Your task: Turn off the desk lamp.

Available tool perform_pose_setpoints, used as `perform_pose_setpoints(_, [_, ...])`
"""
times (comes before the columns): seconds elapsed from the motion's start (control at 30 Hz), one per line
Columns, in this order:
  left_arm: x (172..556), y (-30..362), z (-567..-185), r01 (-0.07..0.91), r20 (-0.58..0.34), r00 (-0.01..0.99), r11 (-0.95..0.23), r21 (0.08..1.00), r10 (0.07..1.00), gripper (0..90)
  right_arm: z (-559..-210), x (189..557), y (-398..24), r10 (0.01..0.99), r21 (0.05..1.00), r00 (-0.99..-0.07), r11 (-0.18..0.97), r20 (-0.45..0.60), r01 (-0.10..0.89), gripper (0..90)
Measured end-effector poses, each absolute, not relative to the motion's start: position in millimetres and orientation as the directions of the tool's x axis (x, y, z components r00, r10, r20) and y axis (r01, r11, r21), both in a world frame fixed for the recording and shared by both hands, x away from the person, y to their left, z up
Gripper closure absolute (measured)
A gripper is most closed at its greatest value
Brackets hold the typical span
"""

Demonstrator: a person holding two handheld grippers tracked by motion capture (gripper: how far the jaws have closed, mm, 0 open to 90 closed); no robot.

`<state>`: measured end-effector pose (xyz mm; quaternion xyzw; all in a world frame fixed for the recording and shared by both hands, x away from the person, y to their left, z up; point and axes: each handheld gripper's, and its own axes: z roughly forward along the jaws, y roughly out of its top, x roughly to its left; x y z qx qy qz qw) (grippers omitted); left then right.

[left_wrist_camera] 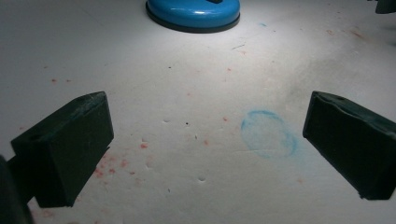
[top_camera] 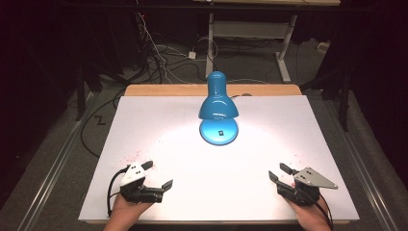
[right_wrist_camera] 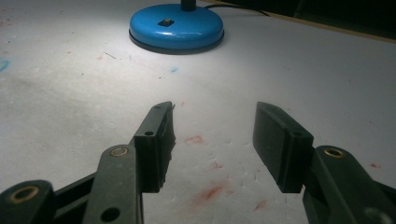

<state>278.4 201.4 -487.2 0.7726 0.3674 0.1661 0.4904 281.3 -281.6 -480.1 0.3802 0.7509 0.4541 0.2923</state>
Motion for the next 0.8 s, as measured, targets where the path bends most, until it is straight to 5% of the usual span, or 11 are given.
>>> perform_pose_setpoints(0.3, [278.3, 201.3, -487.0, 0.404, -0.102, 0.677, -0.252, 0.879, 0.728, 1.1, -477.9, 281.1, -282.1, 0.829, 0.902, -0.552, 0.304, -0.091, 0.308, 72.8])
perform_pose_setpoints(0.8, [278.1, 201.8, -486.6, 0.401, -0.097, 0.678, -0.256, 0.879, 0.729, 1.1, -474.7, 281.6, -281.5, 0.823, 0.894, -0.563, 0.305, -0.075, 0.327, 90.0])
